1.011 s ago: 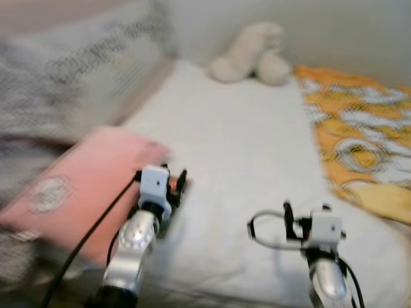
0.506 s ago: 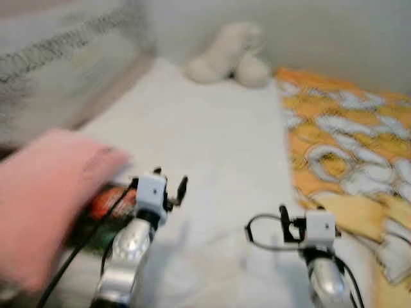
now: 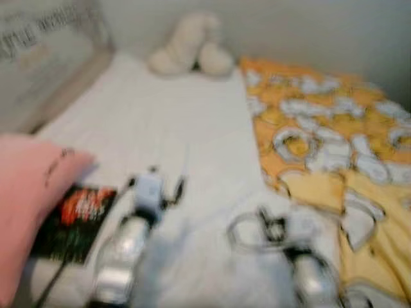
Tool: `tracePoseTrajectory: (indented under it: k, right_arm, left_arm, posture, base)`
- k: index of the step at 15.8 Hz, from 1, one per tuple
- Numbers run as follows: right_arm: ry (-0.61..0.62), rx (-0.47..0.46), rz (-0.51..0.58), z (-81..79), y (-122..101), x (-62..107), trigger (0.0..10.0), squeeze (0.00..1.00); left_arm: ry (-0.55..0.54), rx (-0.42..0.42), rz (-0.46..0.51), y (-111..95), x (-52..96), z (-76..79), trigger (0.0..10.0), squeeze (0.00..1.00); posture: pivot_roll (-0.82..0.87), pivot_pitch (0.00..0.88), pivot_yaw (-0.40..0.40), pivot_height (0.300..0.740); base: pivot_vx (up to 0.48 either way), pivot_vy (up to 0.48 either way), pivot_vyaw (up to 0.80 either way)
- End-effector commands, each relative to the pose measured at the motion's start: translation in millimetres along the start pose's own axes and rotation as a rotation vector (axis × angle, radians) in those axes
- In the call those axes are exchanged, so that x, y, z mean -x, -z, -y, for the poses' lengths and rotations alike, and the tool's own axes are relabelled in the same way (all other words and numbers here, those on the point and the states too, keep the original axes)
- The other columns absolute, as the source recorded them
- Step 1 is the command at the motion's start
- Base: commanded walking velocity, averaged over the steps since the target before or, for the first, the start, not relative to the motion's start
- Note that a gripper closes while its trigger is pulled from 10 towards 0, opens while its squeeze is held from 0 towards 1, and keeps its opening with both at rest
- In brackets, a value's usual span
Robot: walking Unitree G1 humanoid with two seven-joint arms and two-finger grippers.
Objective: Clean up the room
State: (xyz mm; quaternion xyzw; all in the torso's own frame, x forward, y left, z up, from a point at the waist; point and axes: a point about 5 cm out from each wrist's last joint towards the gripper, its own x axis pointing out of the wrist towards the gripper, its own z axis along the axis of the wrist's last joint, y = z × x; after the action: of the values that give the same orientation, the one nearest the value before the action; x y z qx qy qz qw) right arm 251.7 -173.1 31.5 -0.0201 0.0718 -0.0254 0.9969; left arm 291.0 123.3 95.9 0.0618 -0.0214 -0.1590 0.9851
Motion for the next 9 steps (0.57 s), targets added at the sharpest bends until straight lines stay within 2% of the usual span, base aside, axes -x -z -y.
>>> tracePoseTrajectory:
  k: [1, 3, 5, 6, 7, 8, 9]
  right_arm:
    - [0.048, -0.041, -0.03, 6.7, 3.7, -2.7, 10.0, 1.0]
    - [0.078, -0.053, -0.03, 12.2, 2.6, -6.2, 10.0, 1.0]
    - [0.072, -0.063, -0.013, 10.5, 0.1, -6.1, 10.0, 1.0]
    - [0.071, -0.062, 0.014, 11.0, -2.9, -5.0, 10.0, 0.4]
    - [0.079, -0.045, 0.055, 14.7, -7.7, -3.0, 10.0, 0.0]
    - [0.084, -0.033, 0.077, 16.5, -10.9, -2.1, 10.0, 0.0]
    - [0.096, -0.039, 0.095, 16.9, -13.2, -1.8, 10.0, 0.0]
  left_arm:
    - [0.016, -0.021, 0.015, -3.3, -3.4, -1.0, 10.0, 0.0]
    - [0.015, -0.027, 0.013, -5.5, -9.1, 0.1, 10.0, 0.0]
    - [-0.085, 0.09, -0.027, -1.4, -13.3, -11.2, 10.0, 0.0]
    - [-0.121, 0.134, -0.047, 2.4, -11.9, -16.0, 10.0, 0.0]
    - [-0.135, 0.131, -0.073, 8.2, -8.2, -17.3, 10.0, 0.0]
    - [-0.109, 0.118, -0.08, 10.6, -5.8, -14.2, 10.0, 0.0]
    - [-0.077, 0.09, -0.075, 11.4, -4.0, -9.9, 10.0, 0.0]
  posture:
    - [0.25, 0.0, -0.059, 0.74]
    - [0.24, 0.0, -0.055, 0.74]
    - [0.23, 0.0, -0.052, 0.74]
    - [0.23, 0.0, -0.049, 0.74]
    - [0.22, 0.0, -0.044, 0.74]
    - [0.21, 0.0, -0.039, 0.74]
    - [0.2, 0.0, -0.042, 0.74]
  base:
    - [0.0, 0.48, -0.74]
    - [0.0, 0.0, -0.73]
    - [0.0, 0.0, -0.72]
    - [0.0, 0.0, -0.71]
    - [0.0, 0.0, -0.71]
    - [0.0, 0.0, -0.71]
    - [0.0, -0.48, 0.0]
